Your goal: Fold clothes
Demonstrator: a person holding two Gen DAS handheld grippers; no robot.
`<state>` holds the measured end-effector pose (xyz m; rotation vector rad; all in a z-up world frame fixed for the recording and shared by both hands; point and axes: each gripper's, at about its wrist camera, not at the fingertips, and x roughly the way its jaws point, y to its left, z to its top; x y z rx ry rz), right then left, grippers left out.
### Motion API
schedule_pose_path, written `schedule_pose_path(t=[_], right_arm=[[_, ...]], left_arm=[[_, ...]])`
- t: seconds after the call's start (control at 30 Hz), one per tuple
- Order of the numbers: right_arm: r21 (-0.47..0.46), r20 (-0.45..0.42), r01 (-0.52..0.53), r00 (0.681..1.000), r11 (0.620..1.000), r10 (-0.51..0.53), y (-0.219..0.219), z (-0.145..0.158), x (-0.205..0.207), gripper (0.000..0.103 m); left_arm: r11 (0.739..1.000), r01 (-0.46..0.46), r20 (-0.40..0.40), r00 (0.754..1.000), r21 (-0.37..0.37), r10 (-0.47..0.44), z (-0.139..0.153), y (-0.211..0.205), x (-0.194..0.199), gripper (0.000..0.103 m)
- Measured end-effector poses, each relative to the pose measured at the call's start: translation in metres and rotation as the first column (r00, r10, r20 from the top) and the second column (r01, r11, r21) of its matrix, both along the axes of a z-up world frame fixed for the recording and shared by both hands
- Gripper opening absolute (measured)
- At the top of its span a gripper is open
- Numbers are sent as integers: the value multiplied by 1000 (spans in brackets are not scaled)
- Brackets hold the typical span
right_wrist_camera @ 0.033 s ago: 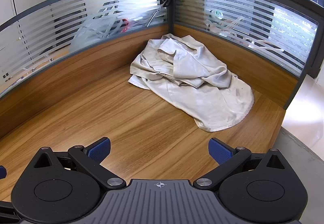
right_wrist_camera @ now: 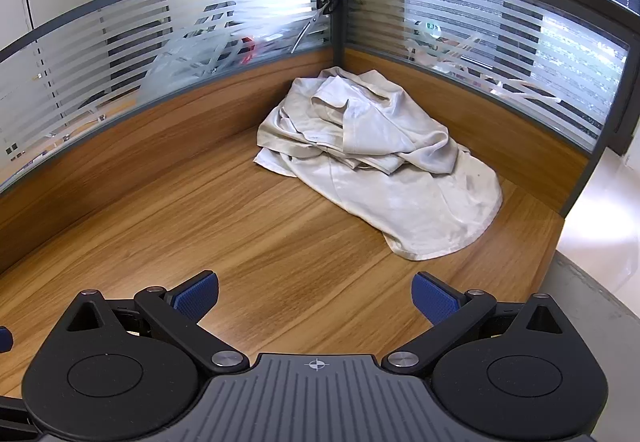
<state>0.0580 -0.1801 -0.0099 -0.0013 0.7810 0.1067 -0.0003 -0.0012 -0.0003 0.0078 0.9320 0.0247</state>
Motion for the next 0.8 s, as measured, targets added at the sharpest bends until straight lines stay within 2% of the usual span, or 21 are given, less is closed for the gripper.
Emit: schedule_pose_path(t=[0.8], right_arm=[[0,6,2,1000,1000,-2,-1,2,0,103]], left_arm=[[1000,-3,-3,1000,17,3,-4,4,0,102]])
